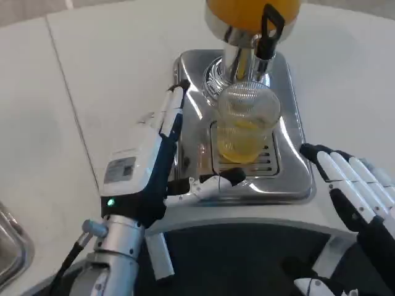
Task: Grasp the cup under the faucet to collect the drink, then remove the cup.
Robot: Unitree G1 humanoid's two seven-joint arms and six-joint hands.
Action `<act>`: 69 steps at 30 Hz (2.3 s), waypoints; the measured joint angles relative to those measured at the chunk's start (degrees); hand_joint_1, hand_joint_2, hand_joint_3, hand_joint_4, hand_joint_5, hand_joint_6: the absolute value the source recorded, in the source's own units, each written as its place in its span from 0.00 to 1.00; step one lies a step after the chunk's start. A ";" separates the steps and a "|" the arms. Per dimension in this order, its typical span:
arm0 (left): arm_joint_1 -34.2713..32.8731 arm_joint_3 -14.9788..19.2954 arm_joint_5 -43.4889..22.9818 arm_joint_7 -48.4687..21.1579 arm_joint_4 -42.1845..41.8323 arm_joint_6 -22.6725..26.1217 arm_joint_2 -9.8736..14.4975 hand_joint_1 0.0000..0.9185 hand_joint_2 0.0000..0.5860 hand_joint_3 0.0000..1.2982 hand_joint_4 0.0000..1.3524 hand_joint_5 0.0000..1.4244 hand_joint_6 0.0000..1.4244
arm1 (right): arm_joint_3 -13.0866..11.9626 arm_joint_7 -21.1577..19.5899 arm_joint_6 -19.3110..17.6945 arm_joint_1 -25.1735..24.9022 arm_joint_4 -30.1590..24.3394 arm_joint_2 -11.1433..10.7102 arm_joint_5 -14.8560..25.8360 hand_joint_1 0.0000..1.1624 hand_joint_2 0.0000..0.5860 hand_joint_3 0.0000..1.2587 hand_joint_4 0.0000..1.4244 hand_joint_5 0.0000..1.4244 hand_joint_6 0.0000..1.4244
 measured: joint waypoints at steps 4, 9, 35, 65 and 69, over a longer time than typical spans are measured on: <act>-1.99 -0.30 -1.28 0.04 2.43 -0.90 -0.64 0.13 0.01 0.00 0.00 0.12 0.12 | -0.21 -0.02 -0.65 1.54 -0.15 0.92 0.29 0.34 0.63 0.00 0.00 0.00 0.00; -4.33 -1.00 -1.41 0.23 4.76 -2.13 -0.88 0.13 0.01 0.00 0.00 0.13 0.13 | -0.71 -0.02 -1.59 3.14 -0.26 1.73 1.03 0.34 0.63 0.00 0.00 0.00 0.00; -13.68 -3.60 -4.87 0.68 19.18 -7.67 -4.44 0.17 0.02 0.00 0.01 0.20 0.19 | 1.24 1.88 1.13 -0.31 -0.44 3.98 -0.82 0.34 0.61 0.00 0.00 0.00 0.01; -20.54 -7.60 -3.73 8.40 27.17 -3.61 -9.78 0.49 0.08 0.34 0.40 0.61 0.75 | 1.52 3.97 7.24 -2.47 -1.33 4.47 -0.15 0.35 0.62 0.00 0.00 0.00 0.05; -20.44 -8.76 -3.58 9.38 27.07 -2.37 -11.34 0.50 0.08 0.54 0.62 0.78 0.93 | 0.53 3.97 8.06 -2.62 -1.33 4.47 0.19 0.35 0.63 0.00 0.00 0.00 0.06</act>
